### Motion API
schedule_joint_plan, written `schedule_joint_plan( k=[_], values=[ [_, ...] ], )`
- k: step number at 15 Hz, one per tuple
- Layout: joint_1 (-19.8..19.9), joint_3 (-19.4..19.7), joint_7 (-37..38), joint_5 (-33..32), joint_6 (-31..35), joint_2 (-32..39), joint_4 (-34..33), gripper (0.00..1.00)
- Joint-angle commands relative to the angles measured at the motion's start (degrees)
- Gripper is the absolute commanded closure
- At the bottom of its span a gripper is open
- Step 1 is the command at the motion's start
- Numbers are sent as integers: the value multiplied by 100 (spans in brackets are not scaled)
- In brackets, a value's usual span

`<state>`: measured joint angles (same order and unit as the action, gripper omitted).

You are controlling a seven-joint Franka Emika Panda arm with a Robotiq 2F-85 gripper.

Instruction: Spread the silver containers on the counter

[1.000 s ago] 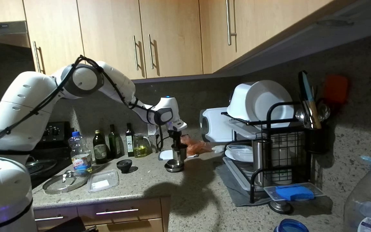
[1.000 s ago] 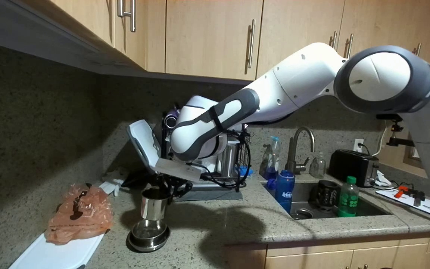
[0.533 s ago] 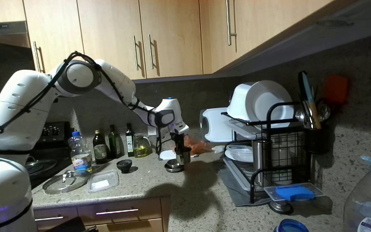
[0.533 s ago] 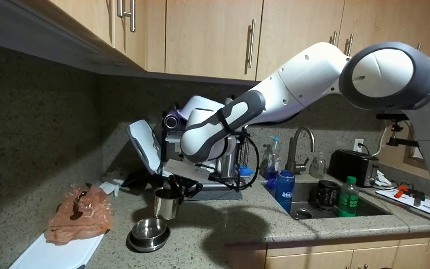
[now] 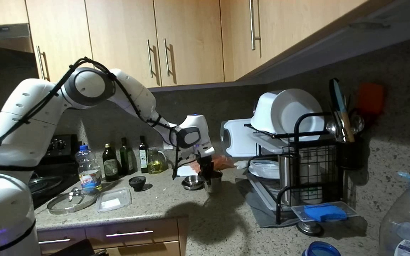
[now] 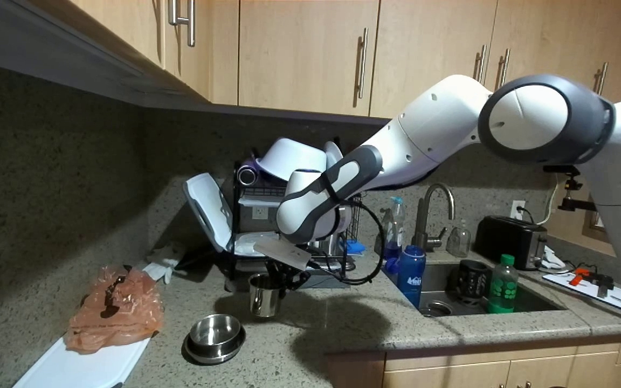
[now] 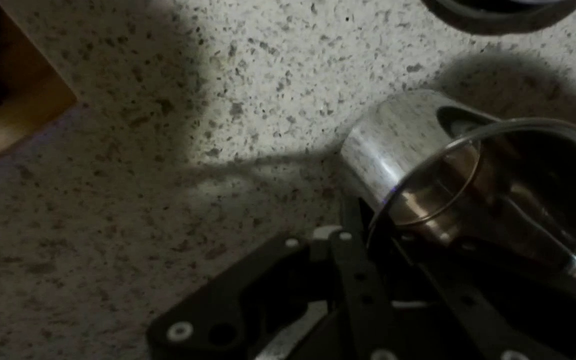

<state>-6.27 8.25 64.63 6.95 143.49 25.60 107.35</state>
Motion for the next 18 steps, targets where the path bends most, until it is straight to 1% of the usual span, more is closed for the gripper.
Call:
schedule_joint_plan(
  k=[1, 5, 6, 7, 8, 9, 10, 17, 18],
  values=[
    [119, 4, 325, 36, -71, 107, -50, 97],
    [160, -14, 424, 22, -181, 289, -177, 97],
    [142, -6, 449, -2, -197, 288, -204, 90],
    [139, -4, 457, -9, -212, 291, -215, 72],
    [135, -11, 458, -3, -219, 284, -215, 65],
    [132, -13, 465, -5, -222, 274, -210, 62],
    [128, -19, 471, -1, -210, 247, -190, 56],
    [-51, -33, 543, -113, 49, -261, 188, 4],
    [-63, -56, 511, -111, 49, -320, 195, 1]
  ],
)
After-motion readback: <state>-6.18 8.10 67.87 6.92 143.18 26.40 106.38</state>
